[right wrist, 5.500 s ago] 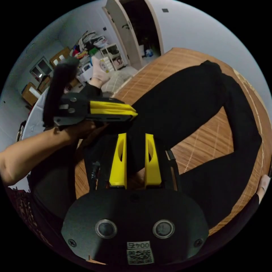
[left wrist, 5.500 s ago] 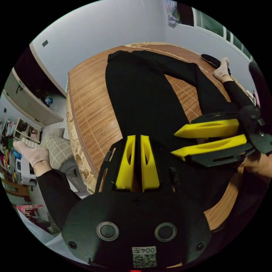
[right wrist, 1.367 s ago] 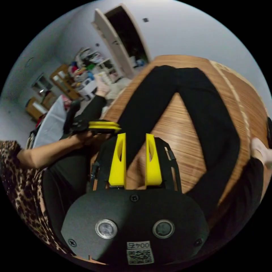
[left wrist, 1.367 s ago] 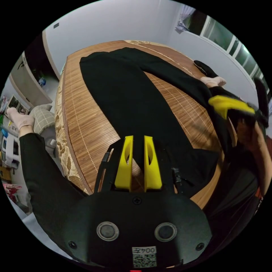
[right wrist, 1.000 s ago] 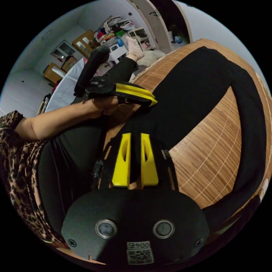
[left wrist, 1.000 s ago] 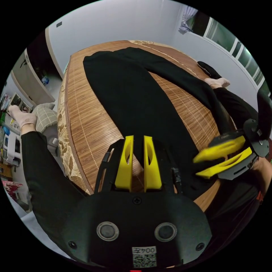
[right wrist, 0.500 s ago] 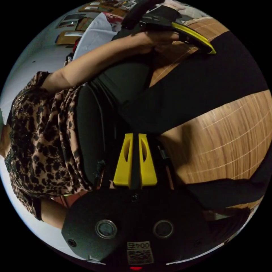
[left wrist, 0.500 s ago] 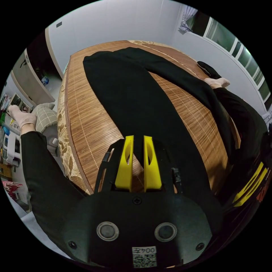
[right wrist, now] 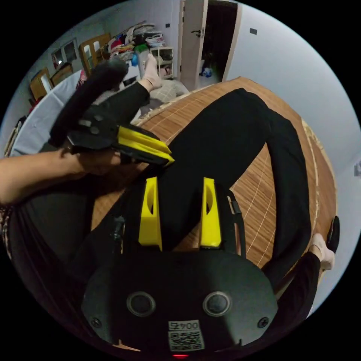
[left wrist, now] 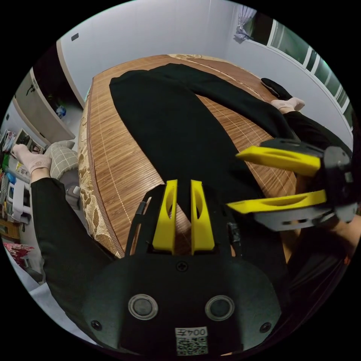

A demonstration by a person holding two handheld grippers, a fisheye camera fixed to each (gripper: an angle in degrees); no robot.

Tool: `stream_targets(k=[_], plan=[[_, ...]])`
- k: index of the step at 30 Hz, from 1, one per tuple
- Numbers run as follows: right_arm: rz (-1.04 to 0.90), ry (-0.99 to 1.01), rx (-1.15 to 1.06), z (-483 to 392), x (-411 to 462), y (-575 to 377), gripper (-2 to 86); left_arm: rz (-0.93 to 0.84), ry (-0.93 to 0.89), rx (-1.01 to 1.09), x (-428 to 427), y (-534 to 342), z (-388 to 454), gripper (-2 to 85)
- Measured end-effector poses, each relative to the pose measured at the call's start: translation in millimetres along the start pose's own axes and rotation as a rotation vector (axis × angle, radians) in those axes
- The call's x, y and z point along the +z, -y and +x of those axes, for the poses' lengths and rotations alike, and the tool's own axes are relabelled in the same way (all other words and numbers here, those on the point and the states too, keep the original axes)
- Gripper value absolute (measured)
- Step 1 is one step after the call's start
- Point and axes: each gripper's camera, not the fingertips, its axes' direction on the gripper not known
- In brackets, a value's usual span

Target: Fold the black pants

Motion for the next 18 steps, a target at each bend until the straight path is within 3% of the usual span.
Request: stream_targets(k=[2, 7, 18], plan=[[-0.066, -0.060, -0.040, -11, 14, -7, 15.4, 0.002, 0.003, 0.004, 1, 4, 1, 3.8], [0.001, 0.108, 0.102, 1, 21, -29, 13.0, -0.001, 0.005, 0.006, 4, 15, 2, 5.3], [0.048, 0.107, 0.106, -4, 21, -50, 13.1, 0.113, 0.013, -0.052, -22, 88, -41, 9.3]])
